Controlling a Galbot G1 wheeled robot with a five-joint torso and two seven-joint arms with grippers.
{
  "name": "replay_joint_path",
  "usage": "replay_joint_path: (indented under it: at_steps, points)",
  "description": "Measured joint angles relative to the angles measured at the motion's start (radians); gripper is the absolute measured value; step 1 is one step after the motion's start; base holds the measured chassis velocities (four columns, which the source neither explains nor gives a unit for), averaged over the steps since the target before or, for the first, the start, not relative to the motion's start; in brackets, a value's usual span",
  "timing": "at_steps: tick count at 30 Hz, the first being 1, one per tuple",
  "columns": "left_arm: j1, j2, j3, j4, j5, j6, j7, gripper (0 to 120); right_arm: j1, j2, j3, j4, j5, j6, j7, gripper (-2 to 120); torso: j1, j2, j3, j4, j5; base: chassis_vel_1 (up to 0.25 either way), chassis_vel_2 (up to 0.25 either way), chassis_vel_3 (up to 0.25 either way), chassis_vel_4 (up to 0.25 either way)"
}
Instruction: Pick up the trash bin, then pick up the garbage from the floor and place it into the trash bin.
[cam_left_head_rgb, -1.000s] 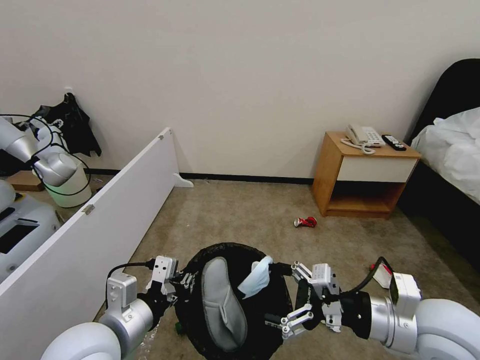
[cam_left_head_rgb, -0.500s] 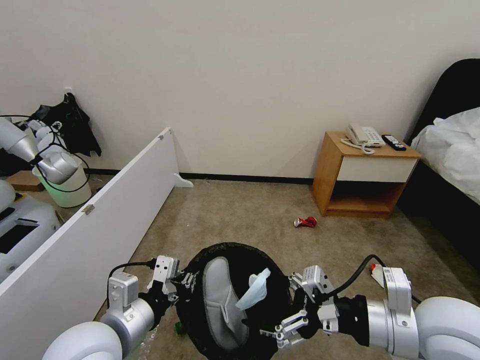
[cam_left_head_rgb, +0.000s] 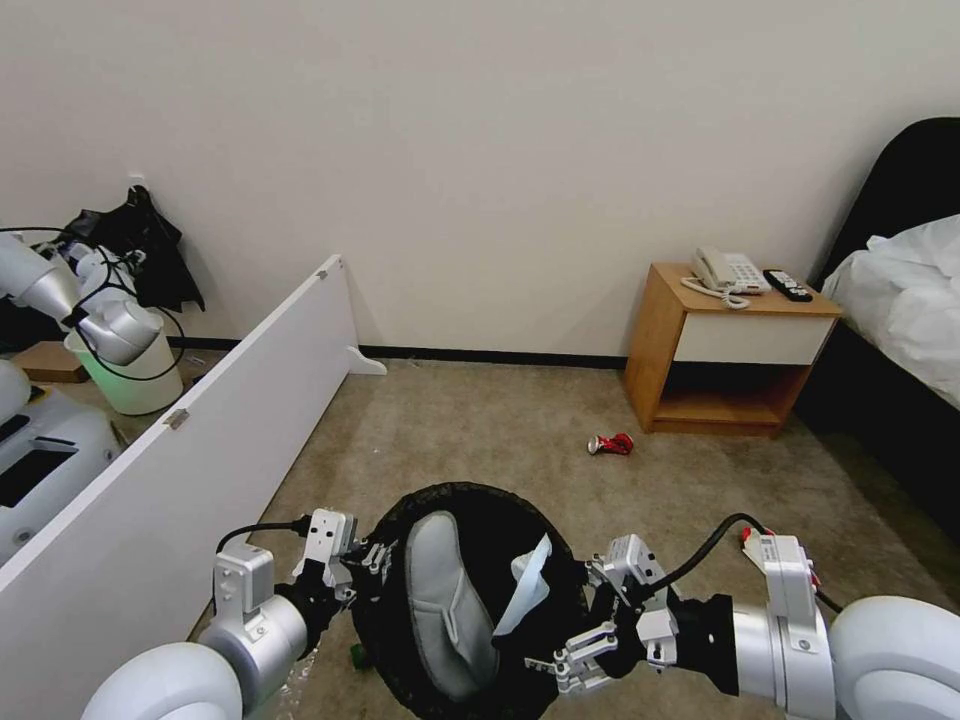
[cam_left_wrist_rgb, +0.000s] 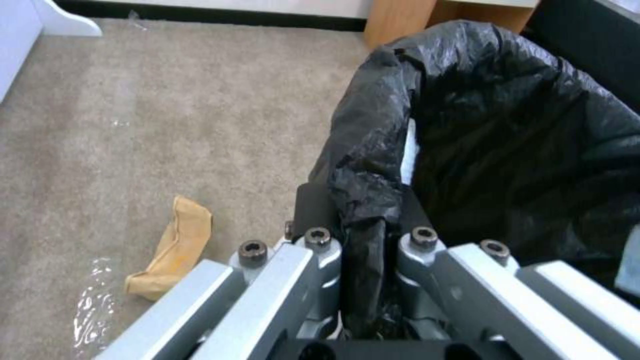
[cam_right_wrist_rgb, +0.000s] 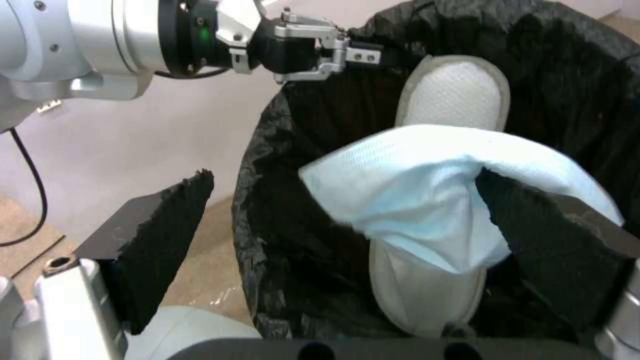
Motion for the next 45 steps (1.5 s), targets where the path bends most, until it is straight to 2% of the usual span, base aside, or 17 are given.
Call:
replay_joint_path:
  at_steps: [18, 31, 45]
  points:
    - [0.006, 0.002, -0.019, -0.007, -0.010, -0.003, 0.001, 4, -0.016, -0.008, 0.018, -0.006, -0.004, -0.028, 0.094, 100, 0.000, 0.000, 0.000, 0.0000, 0.0000, 0.000, 0.000, 0.000, 0.000]
    - [0.034, 0.005, -0.057, -0.016, -0.019, -0.004, 0.006, 4, -0.034, -0.010, 0.036, -0.013, -0.007, -0.038, 0.144, 100, 0.000, 0.000, 0.000, 0.0000, 0.0000, 0.000, 0.000, 0.000, 0.000]
    - [0.050, 0.008, -0.087, -0.024, -0.028, -0.005, 0.009, 4, -0.046, -0.037, 0.069, 0.013, -0.005, -0.037, 0.146, 100, 0.000, 0.000, 0.000, 0.0000, 0.0000, 0.000, 0.000, 0.000, 0.000]
